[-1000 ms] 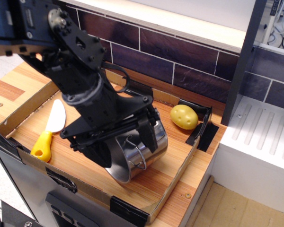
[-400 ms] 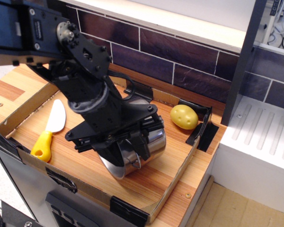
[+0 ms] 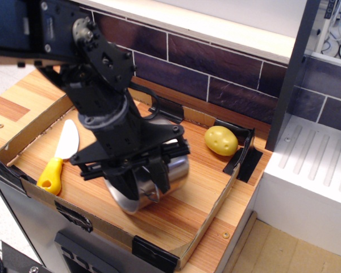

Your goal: Upright metal pot

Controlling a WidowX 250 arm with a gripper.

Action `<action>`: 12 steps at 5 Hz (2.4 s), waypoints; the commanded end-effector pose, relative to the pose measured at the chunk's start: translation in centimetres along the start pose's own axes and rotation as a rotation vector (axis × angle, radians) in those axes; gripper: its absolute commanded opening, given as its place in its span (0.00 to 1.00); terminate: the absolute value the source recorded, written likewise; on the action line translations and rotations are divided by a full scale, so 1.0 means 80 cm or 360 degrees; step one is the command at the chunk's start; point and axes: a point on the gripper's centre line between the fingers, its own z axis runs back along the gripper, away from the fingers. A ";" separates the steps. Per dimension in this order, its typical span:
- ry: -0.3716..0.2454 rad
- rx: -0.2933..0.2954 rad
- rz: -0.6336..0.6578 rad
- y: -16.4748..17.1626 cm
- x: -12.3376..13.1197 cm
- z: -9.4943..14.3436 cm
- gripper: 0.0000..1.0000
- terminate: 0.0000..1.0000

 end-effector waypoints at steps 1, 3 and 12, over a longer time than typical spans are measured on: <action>-0.0140 0.0314 0.0072 0.005 0.023 0.021 0.00 0.00; -0.0033 0.0719 0.0249 -0.005 0.037 0.019 0.00 0.00; -0.0018 0.0746 0.0256 -0.023 0.069 0.026 1.00 0.00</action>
